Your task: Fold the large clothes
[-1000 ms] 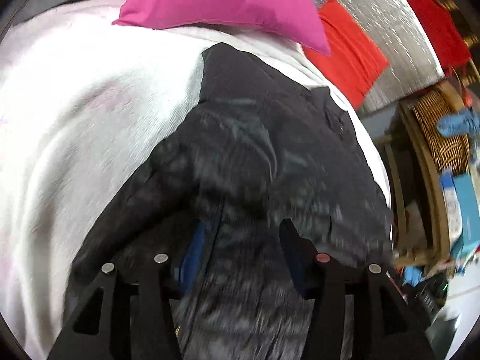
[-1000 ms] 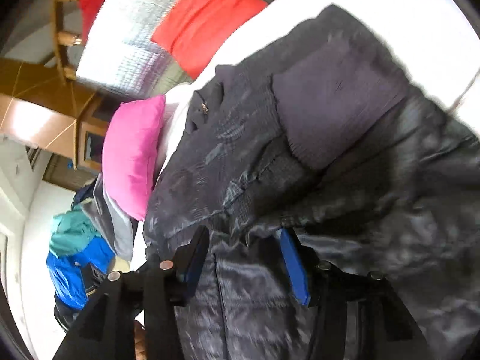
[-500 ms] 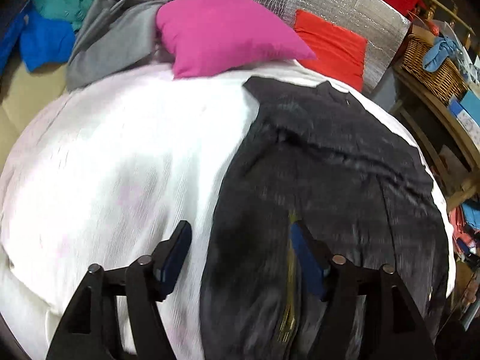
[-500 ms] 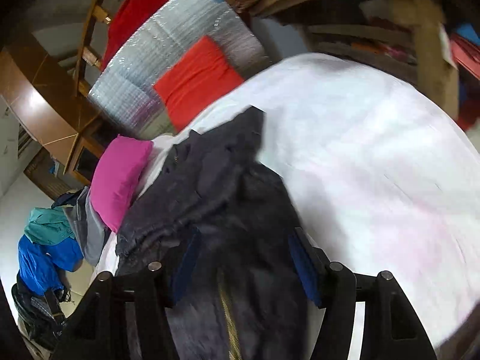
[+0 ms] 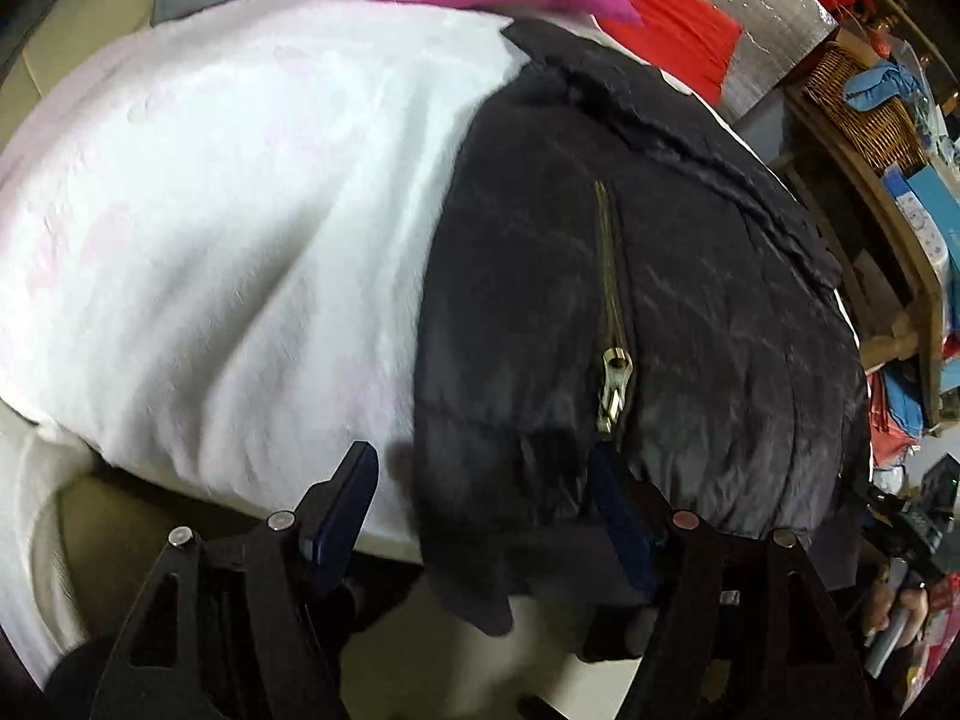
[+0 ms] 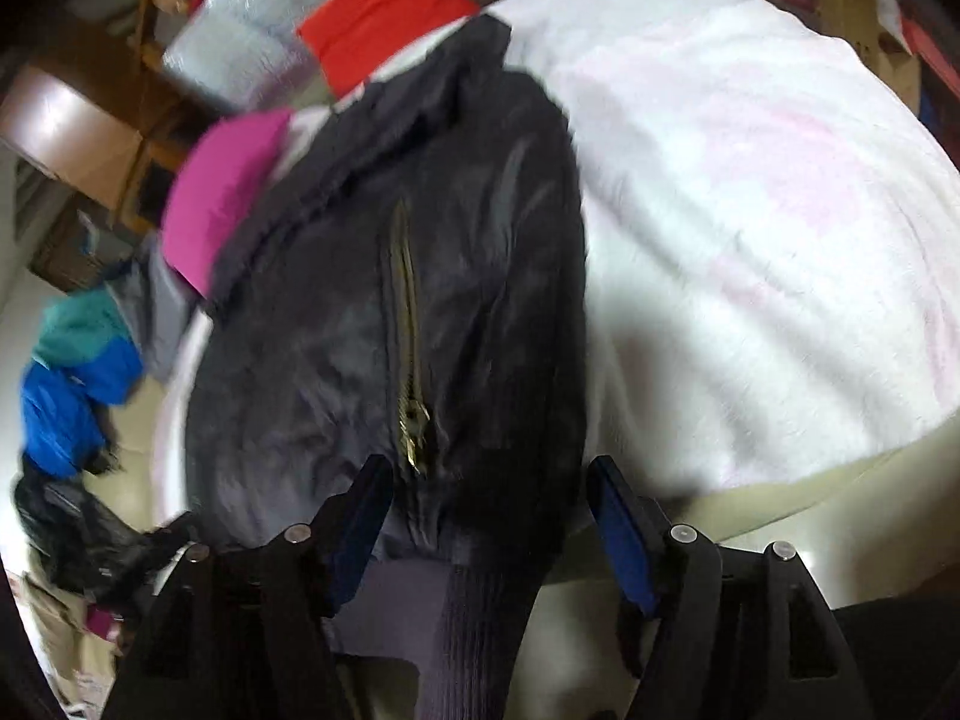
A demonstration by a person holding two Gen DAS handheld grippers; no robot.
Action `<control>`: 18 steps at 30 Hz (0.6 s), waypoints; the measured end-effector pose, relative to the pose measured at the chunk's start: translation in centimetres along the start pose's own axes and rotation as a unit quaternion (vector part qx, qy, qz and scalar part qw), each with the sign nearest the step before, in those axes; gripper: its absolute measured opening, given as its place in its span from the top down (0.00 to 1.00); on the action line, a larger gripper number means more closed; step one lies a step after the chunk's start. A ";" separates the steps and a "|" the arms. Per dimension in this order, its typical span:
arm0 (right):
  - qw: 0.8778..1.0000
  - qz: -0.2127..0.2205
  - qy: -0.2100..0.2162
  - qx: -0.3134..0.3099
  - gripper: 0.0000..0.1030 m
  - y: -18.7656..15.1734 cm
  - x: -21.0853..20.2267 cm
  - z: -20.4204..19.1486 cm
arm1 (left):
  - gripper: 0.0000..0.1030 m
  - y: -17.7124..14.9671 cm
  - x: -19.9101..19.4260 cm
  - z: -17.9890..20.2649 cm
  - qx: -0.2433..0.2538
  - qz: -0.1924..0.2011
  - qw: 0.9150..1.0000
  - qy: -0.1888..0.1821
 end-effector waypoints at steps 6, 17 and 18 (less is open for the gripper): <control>0.998 0.021 -0.045 -0.032 0.69 -0.2 0.2 -0.7 | 0.47 -0.9 0.7 0.6 0.018 -0.011 1.000 0.009; 0.992 -0.011 -0.088 -0.089 0.66 -1.6 1.2 -2.4 | 0.47 -1.0 1.9 0.6 0.000 -0.038 0.999 -0.009; 0.991 -0.009 -0.090 -0.094 0.69 -1.6 0.9 -2.7 | 0.51 -1.0 1.7 0.6 0.004 -0.035 0.999 -0.006</control>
Point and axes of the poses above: each gripper's, at about its wrist camera, not at the fingertips, and x roughly the way its jaws point, z to its right, y to its top, the point moved 3 cm from there along x, roughly the way its jaws point, and after that the axes turned 2 degrees about -y, right-handed, at the moved point
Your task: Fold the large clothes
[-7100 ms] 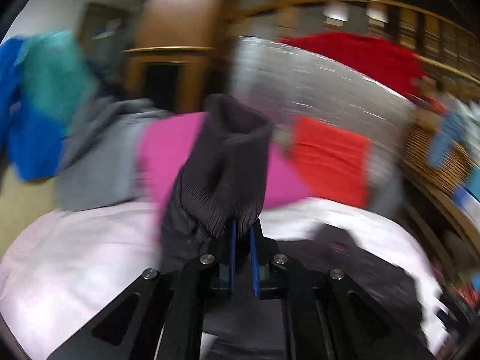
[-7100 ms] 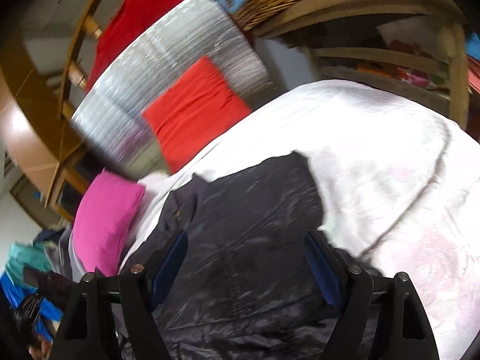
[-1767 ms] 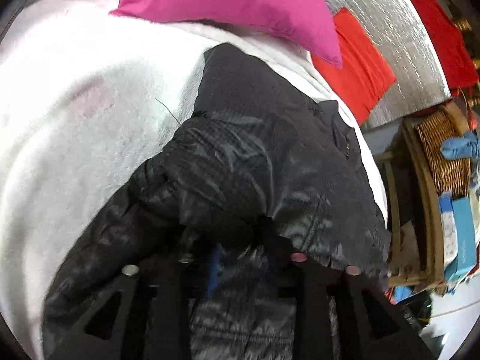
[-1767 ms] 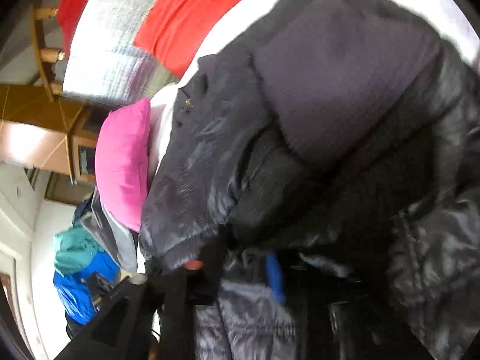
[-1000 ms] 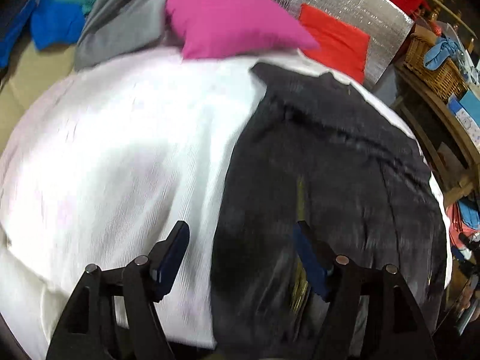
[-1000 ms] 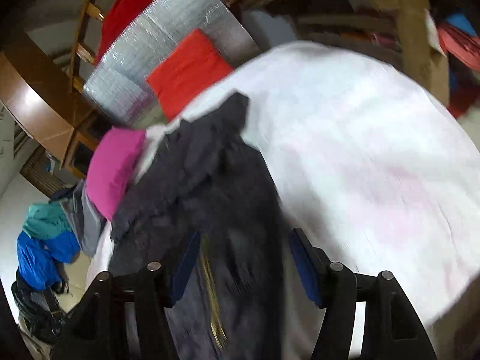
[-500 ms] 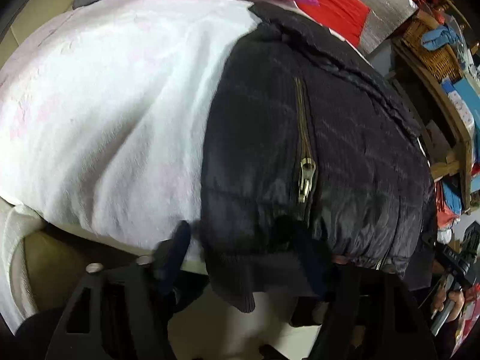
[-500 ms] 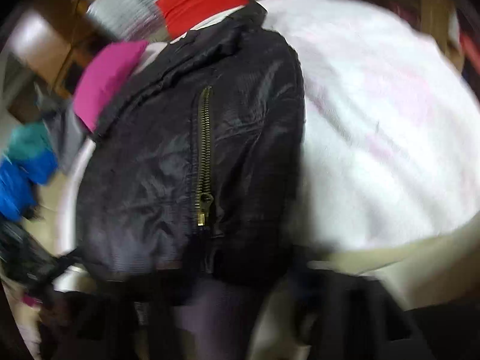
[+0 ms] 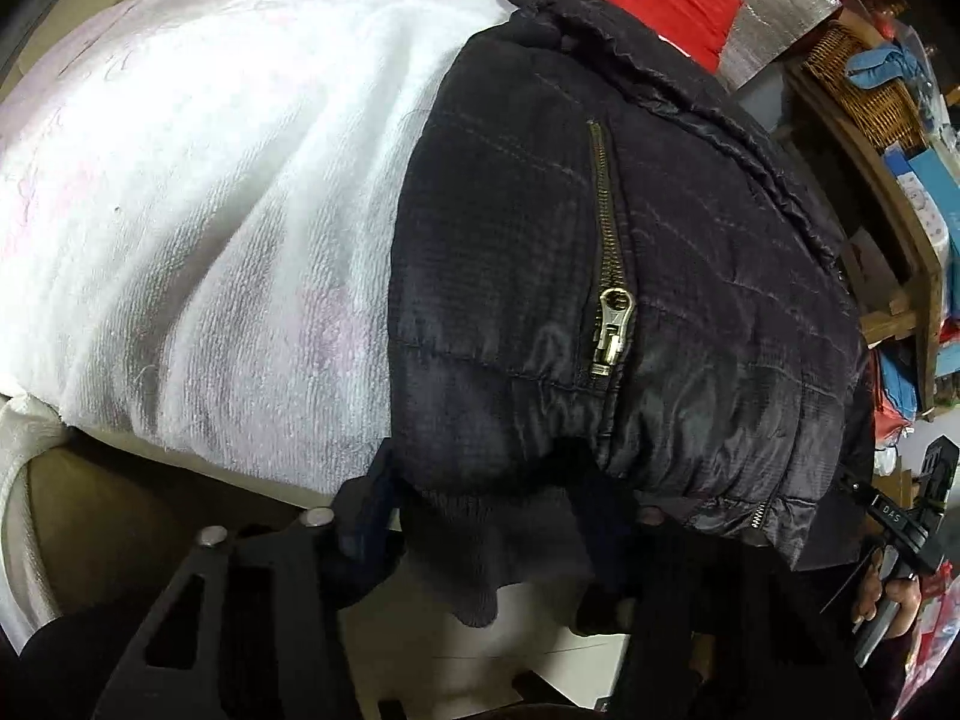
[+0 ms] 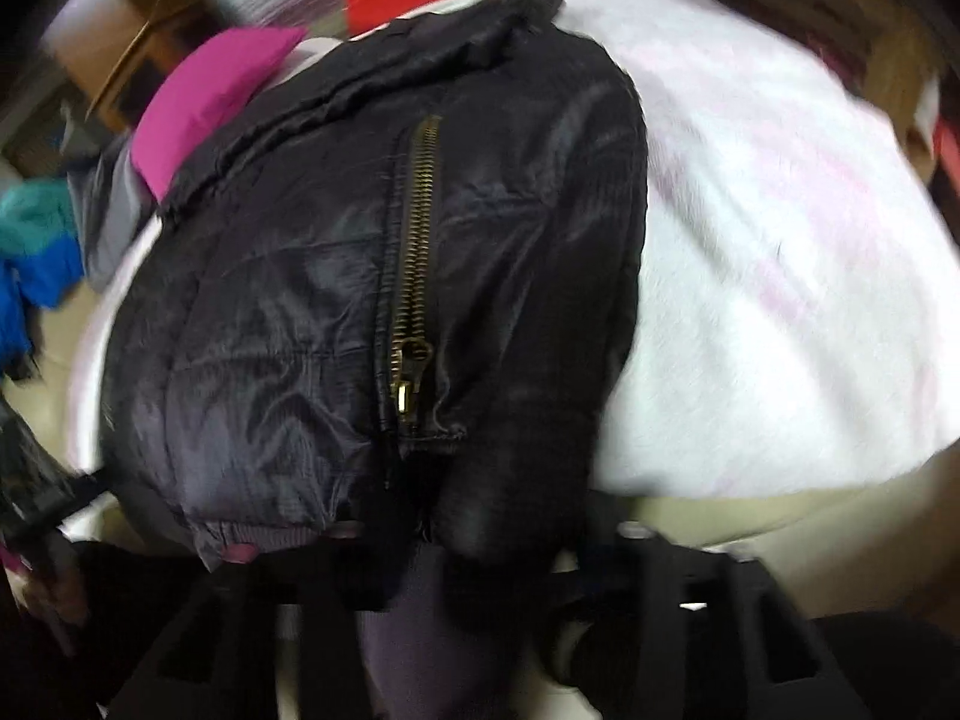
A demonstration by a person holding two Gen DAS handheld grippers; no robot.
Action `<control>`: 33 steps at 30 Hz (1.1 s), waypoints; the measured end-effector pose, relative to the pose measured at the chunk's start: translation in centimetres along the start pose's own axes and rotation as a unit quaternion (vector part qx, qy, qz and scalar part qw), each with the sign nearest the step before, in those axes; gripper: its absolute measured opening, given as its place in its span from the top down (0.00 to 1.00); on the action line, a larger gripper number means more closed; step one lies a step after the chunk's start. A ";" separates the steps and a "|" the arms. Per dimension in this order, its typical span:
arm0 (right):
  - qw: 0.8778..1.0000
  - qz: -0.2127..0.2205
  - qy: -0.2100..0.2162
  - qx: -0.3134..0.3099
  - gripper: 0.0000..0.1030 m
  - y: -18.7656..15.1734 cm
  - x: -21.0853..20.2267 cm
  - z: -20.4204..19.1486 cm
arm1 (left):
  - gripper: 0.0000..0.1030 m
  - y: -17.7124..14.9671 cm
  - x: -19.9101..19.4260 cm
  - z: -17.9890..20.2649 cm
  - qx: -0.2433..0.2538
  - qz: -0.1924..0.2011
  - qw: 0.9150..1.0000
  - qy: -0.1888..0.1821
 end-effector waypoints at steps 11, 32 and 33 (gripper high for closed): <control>0.980 0.098 0.172 0.026 0.78 5.8 -8.9 0.6 | 0.83 5.0 -6.8 3.8 0.029 0.062 0.992 -0.109; 0.940 0.165 0.161 0.253 0.78 41.1 8.3 5.7 | 0.83 41.0 5.9 8.1 -0.056 0.090 0.992 -0.068; 0.939 0.156 0.160 0.262 0.78 41.8 10.0 6.1 | 0.83 41.6 7.7 7.8 -0.062 0.087 0.992 -0.061</control>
Point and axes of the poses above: each gripper's, at about its wrist camera, not at the fingertips, and x roughly the way its jaws point, z to its right, y to its top, the point moved 3 cm from there along x, roughly the way its jaws point, and after that the axes turned 2 degrees about -y, right-handed, at the moved point
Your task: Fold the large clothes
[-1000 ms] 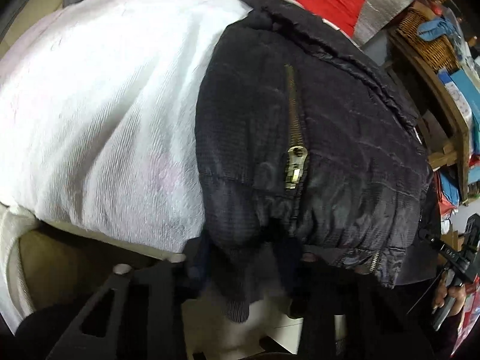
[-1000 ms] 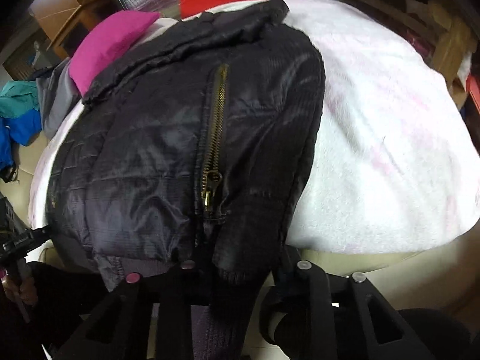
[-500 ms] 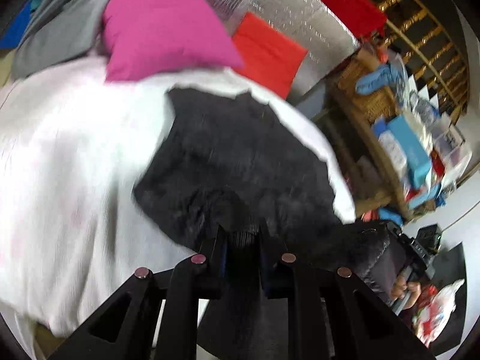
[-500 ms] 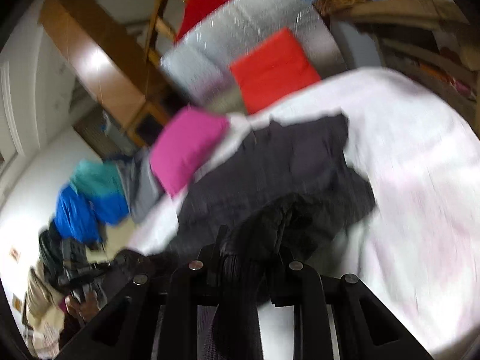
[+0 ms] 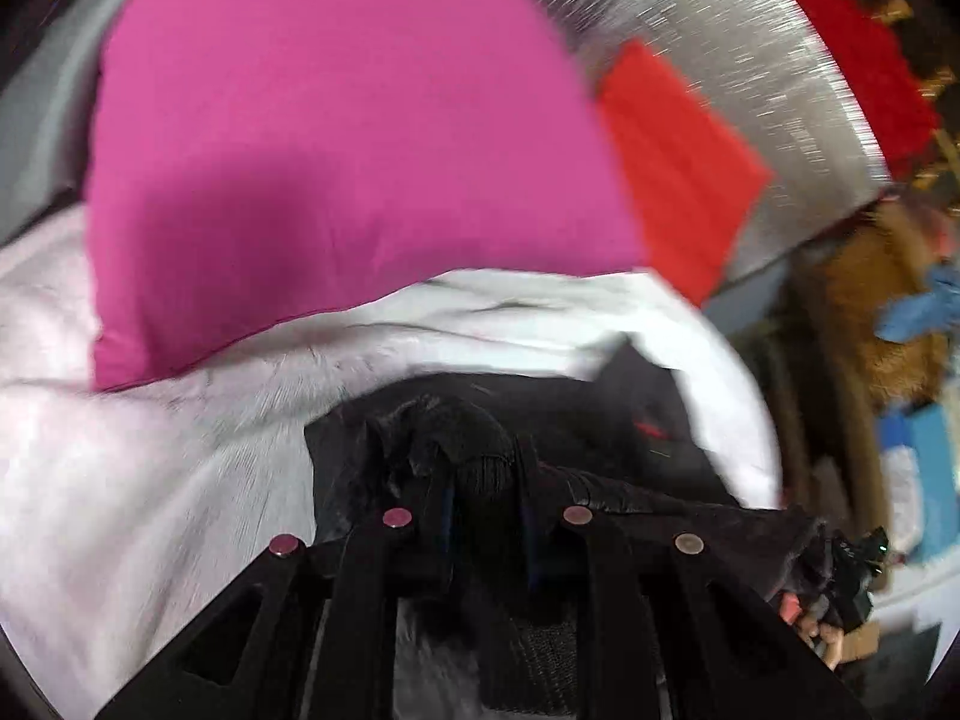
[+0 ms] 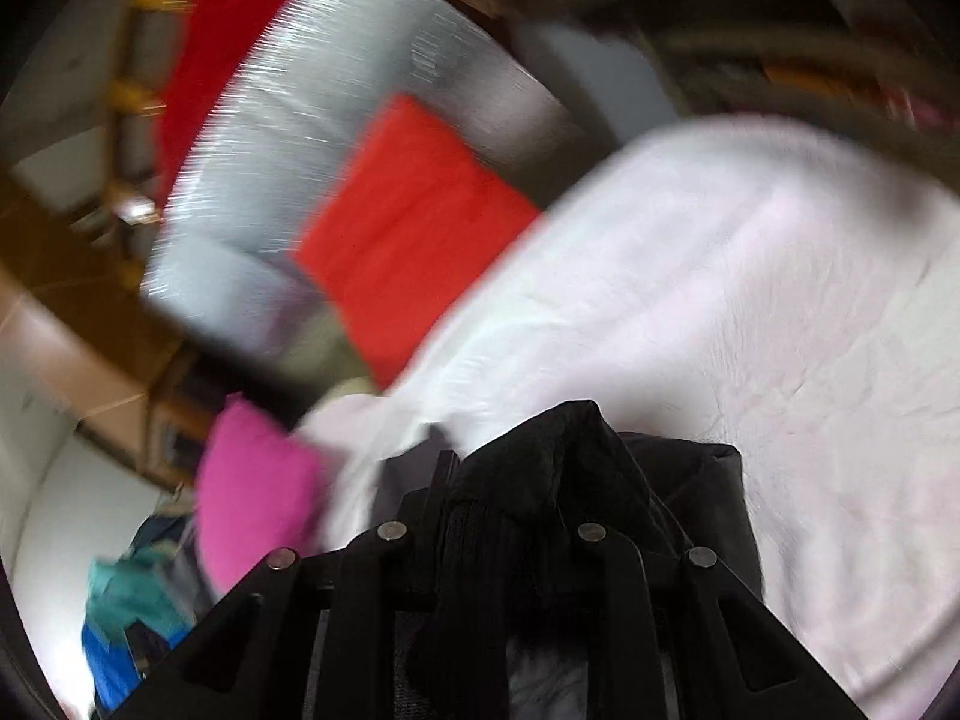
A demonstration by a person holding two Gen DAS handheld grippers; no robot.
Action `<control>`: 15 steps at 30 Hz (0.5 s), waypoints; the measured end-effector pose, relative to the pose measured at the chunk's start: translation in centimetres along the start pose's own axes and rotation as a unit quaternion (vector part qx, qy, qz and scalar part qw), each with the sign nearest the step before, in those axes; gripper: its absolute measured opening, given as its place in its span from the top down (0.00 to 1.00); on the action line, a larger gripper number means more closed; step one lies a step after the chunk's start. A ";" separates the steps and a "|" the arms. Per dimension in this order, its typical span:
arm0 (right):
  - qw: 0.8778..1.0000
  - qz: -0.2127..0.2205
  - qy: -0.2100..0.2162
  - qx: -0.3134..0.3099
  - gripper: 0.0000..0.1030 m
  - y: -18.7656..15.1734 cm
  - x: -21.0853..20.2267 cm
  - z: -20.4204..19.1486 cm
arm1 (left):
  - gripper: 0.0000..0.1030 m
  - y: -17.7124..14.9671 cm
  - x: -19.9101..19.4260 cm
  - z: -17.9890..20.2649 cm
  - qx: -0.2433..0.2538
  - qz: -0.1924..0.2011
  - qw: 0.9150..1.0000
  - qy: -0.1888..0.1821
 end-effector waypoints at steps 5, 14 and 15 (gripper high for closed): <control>0.995 -0.043 0.043 0.078 0.72 1.3 6.0 3.4 | 0.79 0.5 4.4 -1.9 -0.015 0.014 1.000 -0.014; 0.927 -0.052 0.269 0.258 0.19 3.0 3.1 8.0 | 0.27 2.2 -0.1 -4.5 -0.154 0.049 0.977 -0.142; 0.943 -0.019 0.236 0.235 0.17 3.4 0.6 8.2 | 0.25 2.3 -2.0 -4.5 -0.152 0.075 0.975 -0.144</control>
Point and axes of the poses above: each gripper's, at about its wrist camera, not at the fingertips, and x roughly the way its jaws point, z to its right, y to its top, the point moved 3 cm from there along x, roughly the way its jaws point, and after that the axes turned 2 degrees about -y, right-handed, at the moved point
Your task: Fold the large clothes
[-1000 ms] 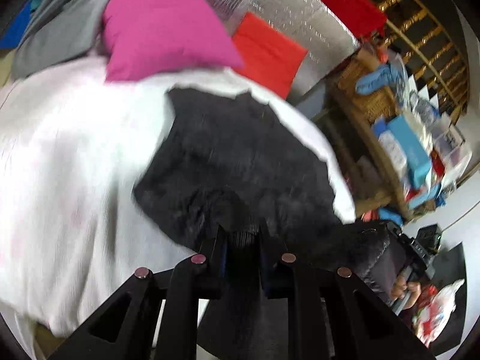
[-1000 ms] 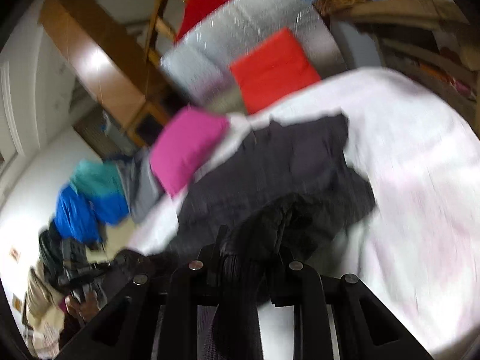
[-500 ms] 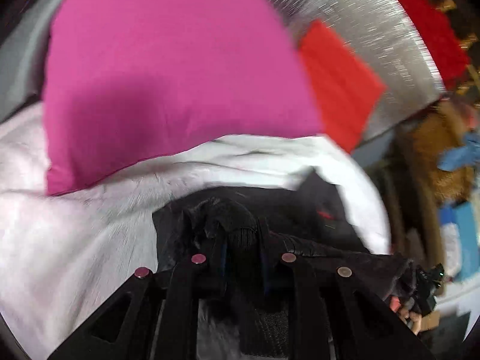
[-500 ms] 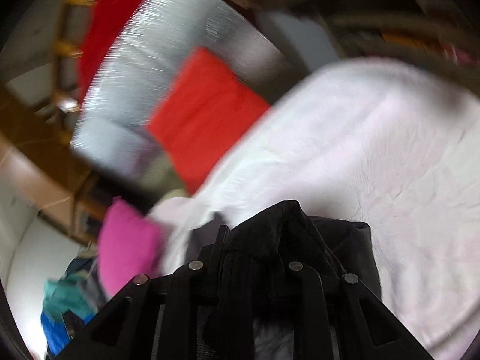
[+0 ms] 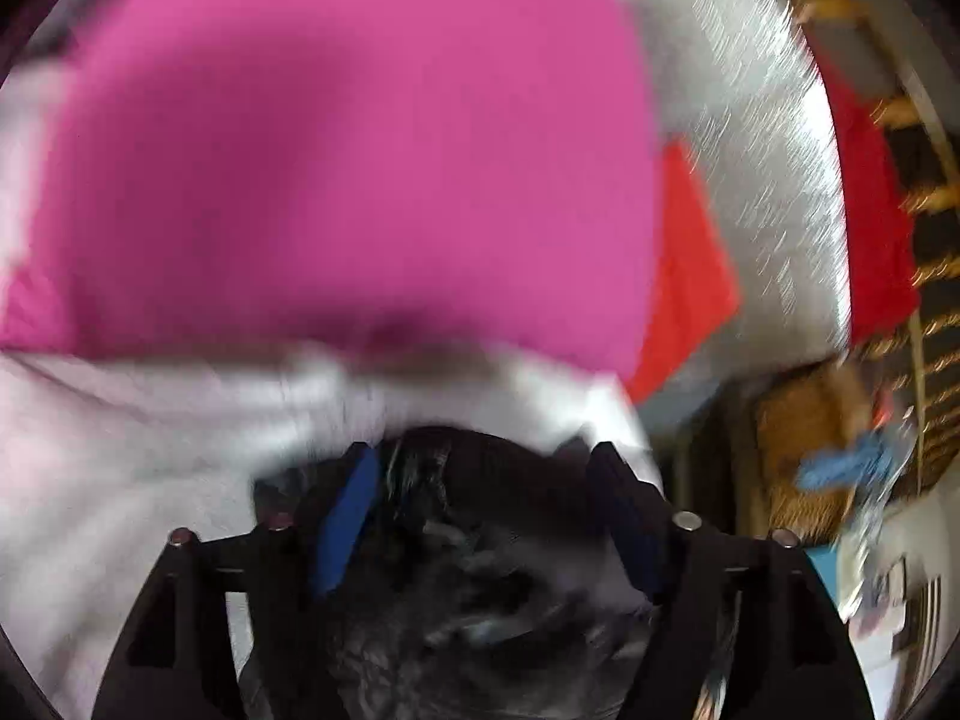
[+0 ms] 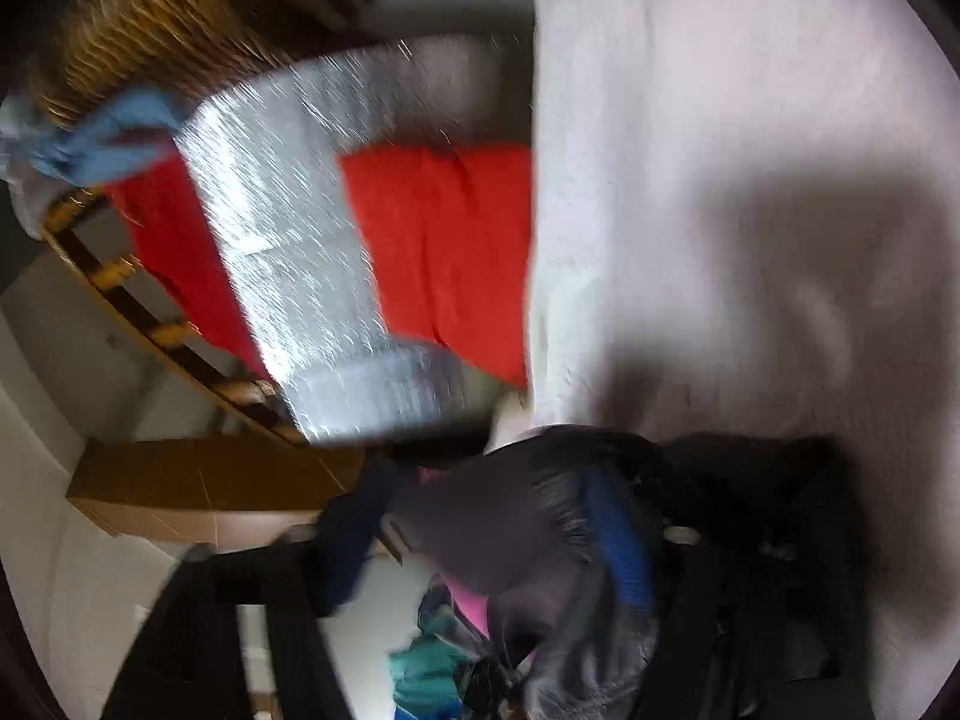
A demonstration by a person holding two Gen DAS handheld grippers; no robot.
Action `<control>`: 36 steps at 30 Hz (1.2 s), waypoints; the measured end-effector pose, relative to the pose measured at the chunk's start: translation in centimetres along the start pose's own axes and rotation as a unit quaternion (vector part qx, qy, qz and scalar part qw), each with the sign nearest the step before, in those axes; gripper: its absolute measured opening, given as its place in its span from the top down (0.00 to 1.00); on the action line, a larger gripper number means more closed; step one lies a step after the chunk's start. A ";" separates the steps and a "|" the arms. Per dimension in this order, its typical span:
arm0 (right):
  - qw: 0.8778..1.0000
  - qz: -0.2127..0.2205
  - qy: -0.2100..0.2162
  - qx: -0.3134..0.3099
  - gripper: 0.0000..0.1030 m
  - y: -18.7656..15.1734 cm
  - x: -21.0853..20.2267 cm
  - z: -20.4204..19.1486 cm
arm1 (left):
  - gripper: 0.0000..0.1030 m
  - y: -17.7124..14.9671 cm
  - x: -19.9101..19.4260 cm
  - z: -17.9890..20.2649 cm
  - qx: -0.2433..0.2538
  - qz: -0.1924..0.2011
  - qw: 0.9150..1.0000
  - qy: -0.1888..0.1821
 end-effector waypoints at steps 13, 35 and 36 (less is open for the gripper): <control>0.986 -0.055 -0.112 -0.107 0.17 -16.5 -8.5 -0.8 | 0.19 -17.8 -10.7 -2.0 -0.006 -0.016 0.996 0.088; 0.969 0.033 -0.204 -0.136 0.58 -17.1 -2.3 3.4 | 0.43 -15.5 -4.8 -6.1 -0.130 0.029 0.987 0.086; 0.965 0.036 -0.208 -0.157 0.62 -17.4 -2.7 2.7 | 0.47 -15.6 -4.9 -6.1 -0.130 0.031 0.987 0.086</control>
Point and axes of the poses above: each gripper's, at about its wrist camera, not at the fingertips, and x roughly the way its jaws point, z to its right, y to its top, the point moved 3 cm from there along x, roughly the way its jaws point, and after that the axes turned 2 degrees about -y, right-handed, at the moved point
